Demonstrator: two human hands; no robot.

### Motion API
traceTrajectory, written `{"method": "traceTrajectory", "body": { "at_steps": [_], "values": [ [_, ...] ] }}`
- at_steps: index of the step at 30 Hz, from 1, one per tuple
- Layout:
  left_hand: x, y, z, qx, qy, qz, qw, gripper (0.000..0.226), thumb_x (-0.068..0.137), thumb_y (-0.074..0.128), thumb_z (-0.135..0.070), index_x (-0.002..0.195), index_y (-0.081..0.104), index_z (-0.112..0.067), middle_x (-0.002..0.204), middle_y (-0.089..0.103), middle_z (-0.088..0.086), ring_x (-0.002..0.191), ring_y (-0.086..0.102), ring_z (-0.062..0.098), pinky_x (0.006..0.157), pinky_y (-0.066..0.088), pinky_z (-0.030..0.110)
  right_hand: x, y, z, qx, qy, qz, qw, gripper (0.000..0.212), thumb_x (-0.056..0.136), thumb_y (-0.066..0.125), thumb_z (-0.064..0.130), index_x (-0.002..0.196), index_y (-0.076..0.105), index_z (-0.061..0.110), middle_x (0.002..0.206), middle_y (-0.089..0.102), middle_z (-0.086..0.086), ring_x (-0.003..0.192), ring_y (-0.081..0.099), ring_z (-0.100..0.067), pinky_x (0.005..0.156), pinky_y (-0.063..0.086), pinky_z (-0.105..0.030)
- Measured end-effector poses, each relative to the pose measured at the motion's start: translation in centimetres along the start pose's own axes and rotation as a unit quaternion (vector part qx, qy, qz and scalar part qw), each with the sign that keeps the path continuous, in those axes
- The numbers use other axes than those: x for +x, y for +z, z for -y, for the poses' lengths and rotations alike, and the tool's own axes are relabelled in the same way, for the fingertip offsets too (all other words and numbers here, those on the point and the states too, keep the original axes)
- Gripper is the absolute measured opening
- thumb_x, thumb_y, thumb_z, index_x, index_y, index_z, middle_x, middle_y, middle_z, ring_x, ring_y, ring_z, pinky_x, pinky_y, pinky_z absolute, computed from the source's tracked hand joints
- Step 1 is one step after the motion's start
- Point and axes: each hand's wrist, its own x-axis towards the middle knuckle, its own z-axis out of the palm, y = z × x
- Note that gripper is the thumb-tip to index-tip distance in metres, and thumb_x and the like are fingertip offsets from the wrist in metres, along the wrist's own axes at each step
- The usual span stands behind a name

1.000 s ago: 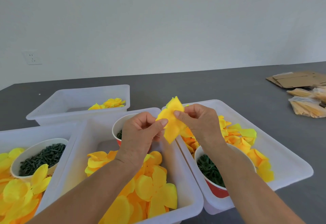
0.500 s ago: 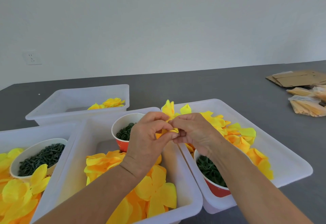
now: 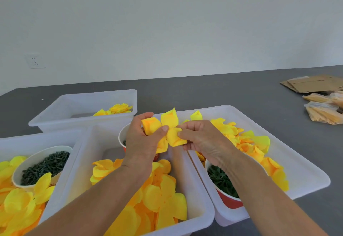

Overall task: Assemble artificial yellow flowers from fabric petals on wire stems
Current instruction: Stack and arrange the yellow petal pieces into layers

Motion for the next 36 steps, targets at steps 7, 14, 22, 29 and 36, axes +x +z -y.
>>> {"method": "traceTrajectory", "body": {
  "at_steps": [7,14,22,29,36],
  "values": [
    [0.0,-0.1,-0.1,-0.006,0.046,-0.022,0.999,0.039,0.076,0.075,-0.008,0.104,0.057,-0.03,0.087,0.061,0.007,0.071,0.058,0.015,0.054,0.051,0.026,-0.1,-0.2,0.1,-0.03,0.047,-0.017,0.998,0.014,0.087,0.06,0.007,0.077,0.069,0.003,0.065,0.066,-0.01,0.053,0.06,-0.014,0.048,0.049,-0.02],
    [0.2,-0.1,0.1,0.04,0.042,-0.028,0.998,0.048,0.078,0.073,-0.014,0.12,0.05,-0.024,0.089,0.065,0.0,0.077,0.063,0.014,0.058,0.054,0.025,0.0,-0.4,-0.1,-0.048,-0.029,-0.06,0.997,0.01,0.081,0.07,0.009,0.072,0.068,0.006,0.059,0.062,-0.004,0.05,0.056,-0.007,0.054,0.047,-0.017],
    [-0.2,-0.3,-0.3,0.197,0.232,0.004,0.953,0.011,0.083,0.068,-0.013,0.093,0.068,-0.019,0.102,0.058,-0.002,0.095,0.055,0.008,0.076,0.049,0.02,0.0,-0.4,-0.3,-0.027,-0.074,-0.12,0.99,0.019,0.075,0.076,0.013,0.062,0.065,0.007,0.046,0.057,0.002,0.046,0.049,-0.009,0.047,0.042,-0.017],
    [-0.5,0.2,0.1,0.181,0.225,0.075,0.954,0.022,0.079,0.071,-0.015,0.1,0.071,-0.01,0.095,0.068,0.002,0.088,0.063,0.009,0.072,0.047,0.007,-0.2,-0.4,0.0,0.021,-0.089,-0.056,0.994,0.014,0.087,0.065,0.018,0.075,0.073,0.015,0.062,0.068,0.003,0.058,0.062,-0.007,0.058,0.05,-0.019],
    [-0.8,0.2,0.1,0.149,0.198,0.135,0.959,0.025,0.077,0.071,-0.023,0.101,0.07,-0.016,0.091,0.072,0.003,0.088,0.067,0.018,0.08,0.055,0.033,-0.2,-0.3,0.0,0.039,-0.086,-0.017,0.995,0.014,0.085,0.066,0.022,0.076,0.073,0.014,0.068,0.07,-0.001,0.067,0.065,-0.011,0.061,0.052,-0.023]
  ]
}}
